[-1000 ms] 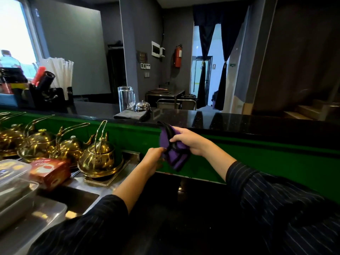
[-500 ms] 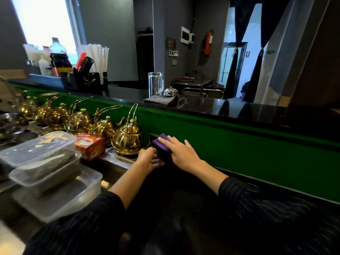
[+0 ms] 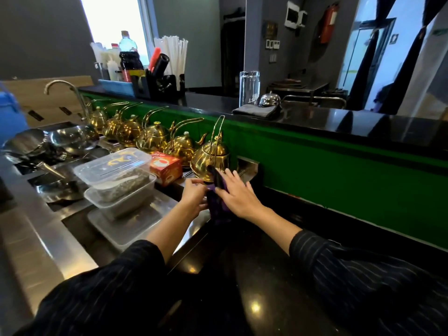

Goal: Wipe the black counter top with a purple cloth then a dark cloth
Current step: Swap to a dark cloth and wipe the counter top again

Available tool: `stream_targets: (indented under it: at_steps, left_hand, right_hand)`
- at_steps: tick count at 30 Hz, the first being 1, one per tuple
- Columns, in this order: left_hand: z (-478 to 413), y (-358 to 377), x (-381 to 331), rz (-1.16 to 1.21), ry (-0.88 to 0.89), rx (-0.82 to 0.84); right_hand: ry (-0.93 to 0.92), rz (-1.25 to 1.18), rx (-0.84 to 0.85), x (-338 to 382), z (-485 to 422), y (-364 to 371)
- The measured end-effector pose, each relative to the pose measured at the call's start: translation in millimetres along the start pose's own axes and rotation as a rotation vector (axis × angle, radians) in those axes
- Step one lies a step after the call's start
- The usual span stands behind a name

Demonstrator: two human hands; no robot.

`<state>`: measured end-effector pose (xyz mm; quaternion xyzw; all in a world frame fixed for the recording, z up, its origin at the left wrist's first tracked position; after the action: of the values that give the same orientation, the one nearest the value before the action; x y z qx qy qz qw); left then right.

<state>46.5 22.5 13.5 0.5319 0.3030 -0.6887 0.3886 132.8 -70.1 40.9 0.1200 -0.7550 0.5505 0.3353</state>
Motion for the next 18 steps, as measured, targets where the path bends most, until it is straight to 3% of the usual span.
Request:
stream_targets:
  at_steps: [4, 9, 13, 16, 18]
  left_hand:
    - [-3.7, -9.1, 7.3, -0.017, -0.019, -0.059]
    - [-8.8, -19.4, 23.1, 0.106, -0.120, -0.055]
    - [-9.5, -24.6, 21.6, -0.005, -0.108, -0.065]
    - [-1.6, -24.9, 14.2, -0.006, -0.107, 0.008]
    - [9.3, -21.0, 1.4, -0.018, -0.031, 0.135]
  right_hand:
    - [-0.068, 0.396, 0.081, 8.1, 6.1, 41.4]
    - [-0.015, 0.456, 0.153, 4.9, -1.6, 61.6]
    - [0.082, 0.067, 0.252, -1.0, -4.8, 61.3]
    - [0.096, -0.357, 0.094, 0.1, -4.0, 33.2]
    - [0.012, -0.385, -0.023, 4.8, -1.6, 10.0]
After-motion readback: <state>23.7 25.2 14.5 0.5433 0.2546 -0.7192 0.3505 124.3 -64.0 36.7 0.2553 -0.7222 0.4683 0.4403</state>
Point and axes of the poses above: each hand's wrist, its own z-axis away from the middle knuckle, its own y-axis out of the palm, x = y × z, the point moved 7 cm from there along -z, towards the middle knuckle, and after that the axes turned 5 degrees about -z, right-handed, at the moved point
